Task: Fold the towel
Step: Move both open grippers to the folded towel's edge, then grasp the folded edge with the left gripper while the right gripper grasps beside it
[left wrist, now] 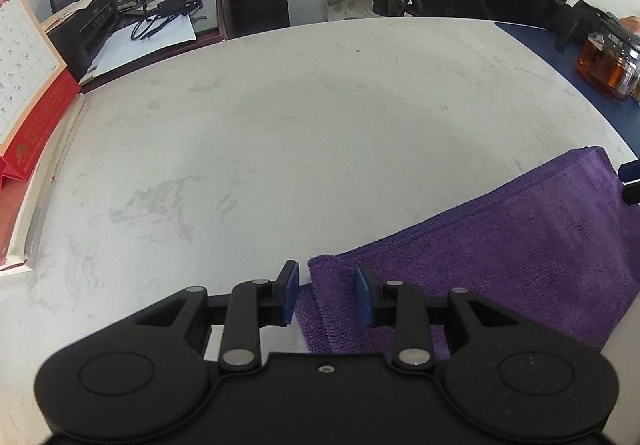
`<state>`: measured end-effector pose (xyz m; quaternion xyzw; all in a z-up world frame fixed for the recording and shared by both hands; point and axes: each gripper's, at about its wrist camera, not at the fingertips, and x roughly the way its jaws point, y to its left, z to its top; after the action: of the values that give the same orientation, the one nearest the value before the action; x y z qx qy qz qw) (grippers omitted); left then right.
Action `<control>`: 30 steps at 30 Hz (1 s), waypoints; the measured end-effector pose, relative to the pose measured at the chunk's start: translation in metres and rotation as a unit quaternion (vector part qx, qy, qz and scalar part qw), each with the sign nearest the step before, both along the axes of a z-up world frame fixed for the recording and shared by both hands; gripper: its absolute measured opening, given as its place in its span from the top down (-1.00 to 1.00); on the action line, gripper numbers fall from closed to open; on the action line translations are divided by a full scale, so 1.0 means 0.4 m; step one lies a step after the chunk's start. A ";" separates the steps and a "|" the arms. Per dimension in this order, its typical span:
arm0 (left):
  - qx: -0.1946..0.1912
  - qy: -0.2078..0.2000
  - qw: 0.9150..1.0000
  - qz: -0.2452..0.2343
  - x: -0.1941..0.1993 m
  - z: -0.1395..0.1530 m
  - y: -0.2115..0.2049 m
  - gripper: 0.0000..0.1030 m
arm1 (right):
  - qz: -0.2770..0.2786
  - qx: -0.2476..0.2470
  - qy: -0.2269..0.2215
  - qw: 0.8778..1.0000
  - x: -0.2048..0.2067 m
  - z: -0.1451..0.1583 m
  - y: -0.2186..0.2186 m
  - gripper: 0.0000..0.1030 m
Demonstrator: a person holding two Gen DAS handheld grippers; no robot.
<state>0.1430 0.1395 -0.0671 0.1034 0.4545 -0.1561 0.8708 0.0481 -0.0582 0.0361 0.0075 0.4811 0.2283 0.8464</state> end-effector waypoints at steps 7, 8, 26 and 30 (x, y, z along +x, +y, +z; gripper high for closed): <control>-0.037 0.014 0.999 -0.026 0.016 -0.005 0.024 0.65 | -0.021 0.007 0.013 1.000 0.010 -0.023 -0.016 0.35; -0.042 0.015 0.999 -0.028 0.018 -0.005 0.026 0.68 | -0.022 0.007 0.015 1.000 0.011 -0.025 -0.016 0.35; -0.117 -0.001 0.991 -0.058 -0.086 0.083 0.069 0.91 | -0.075 0.019 0.006 0.997 0.020 -0.034 -0.101 0.26; -0.110 0.003 0.992 -0.063 -0.097 0.088 0.070 0.91 | -0.077 0.026 0.003 0.997 0.055 -0.053 -0.128 0.23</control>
<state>0.1040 0.1674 -0.0318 0.0351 0.4302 -0.2595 0.8639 0.0699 -0.1092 0.0148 0.0669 0.4753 0.1747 0.8597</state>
